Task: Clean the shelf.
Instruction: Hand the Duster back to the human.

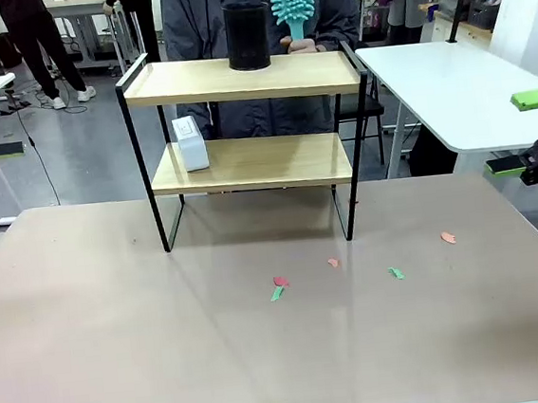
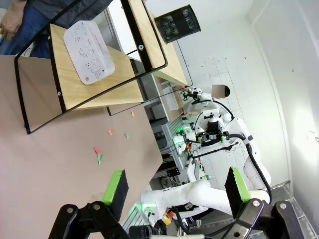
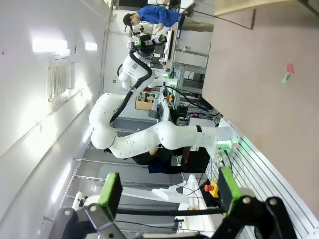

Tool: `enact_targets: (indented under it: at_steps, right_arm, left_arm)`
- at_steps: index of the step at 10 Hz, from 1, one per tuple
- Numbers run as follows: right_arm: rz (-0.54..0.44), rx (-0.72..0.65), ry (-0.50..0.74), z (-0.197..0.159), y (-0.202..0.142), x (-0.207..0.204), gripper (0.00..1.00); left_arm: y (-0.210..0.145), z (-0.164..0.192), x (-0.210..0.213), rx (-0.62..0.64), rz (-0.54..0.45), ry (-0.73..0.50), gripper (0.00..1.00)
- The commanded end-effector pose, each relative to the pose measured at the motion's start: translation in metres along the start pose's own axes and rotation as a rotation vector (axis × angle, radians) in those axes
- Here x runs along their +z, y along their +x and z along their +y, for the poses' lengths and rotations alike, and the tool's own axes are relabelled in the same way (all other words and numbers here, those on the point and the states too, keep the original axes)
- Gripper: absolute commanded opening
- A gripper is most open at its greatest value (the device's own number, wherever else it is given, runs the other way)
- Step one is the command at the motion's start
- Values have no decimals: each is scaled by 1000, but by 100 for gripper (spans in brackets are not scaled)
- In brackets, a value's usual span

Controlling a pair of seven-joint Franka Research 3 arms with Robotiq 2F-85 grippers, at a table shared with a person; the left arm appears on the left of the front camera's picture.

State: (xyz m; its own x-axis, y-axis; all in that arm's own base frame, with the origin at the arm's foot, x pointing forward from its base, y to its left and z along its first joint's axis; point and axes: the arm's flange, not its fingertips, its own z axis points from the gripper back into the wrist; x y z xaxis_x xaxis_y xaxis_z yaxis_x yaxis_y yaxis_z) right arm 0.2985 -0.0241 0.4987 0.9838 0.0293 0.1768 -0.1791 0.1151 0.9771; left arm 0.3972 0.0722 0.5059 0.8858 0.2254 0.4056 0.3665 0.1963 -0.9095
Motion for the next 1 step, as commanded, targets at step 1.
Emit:
enact_targets:
  at_steps: [1]
  right_arm:
    - [13,-9,-4,1,-3,-1,100]
  left_arm:
    - [1,-2,-1,-21,-11,-18,100]
